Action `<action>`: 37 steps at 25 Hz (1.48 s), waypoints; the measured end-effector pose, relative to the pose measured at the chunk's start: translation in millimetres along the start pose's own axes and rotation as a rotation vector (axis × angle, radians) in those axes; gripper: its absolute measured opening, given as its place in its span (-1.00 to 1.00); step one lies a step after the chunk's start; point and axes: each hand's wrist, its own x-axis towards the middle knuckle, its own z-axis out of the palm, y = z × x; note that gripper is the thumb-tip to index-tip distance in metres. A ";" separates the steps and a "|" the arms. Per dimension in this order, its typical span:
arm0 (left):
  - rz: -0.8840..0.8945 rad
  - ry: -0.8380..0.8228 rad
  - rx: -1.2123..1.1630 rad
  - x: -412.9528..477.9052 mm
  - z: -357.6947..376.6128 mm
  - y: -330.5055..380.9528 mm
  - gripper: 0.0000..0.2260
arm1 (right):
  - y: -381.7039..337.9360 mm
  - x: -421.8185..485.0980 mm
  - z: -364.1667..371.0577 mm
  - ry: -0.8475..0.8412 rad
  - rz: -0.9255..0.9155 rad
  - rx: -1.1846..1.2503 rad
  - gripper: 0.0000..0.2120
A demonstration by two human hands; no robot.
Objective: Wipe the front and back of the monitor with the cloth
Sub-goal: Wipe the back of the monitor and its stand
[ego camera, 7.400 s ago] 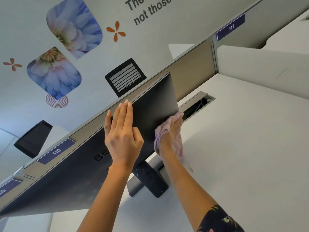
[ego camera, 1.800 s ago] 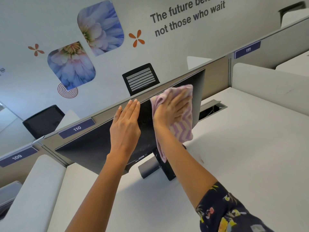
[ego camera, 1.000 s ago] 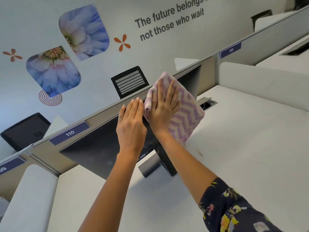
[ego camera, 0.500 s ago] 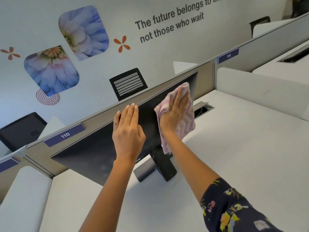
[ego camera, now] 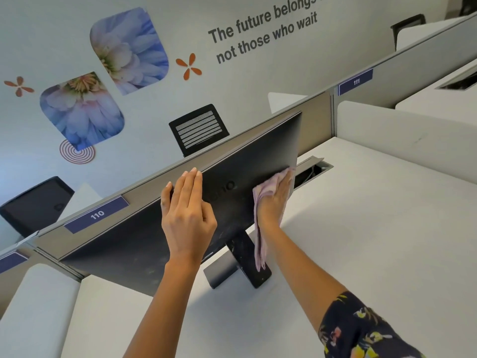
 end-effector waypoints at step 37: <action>-0.073 -0.016 0.164 -2.2 20.2 12.1 -0.55 | -6.5 -6.0 24.3 0.073 -0.062 -0.011 -0.29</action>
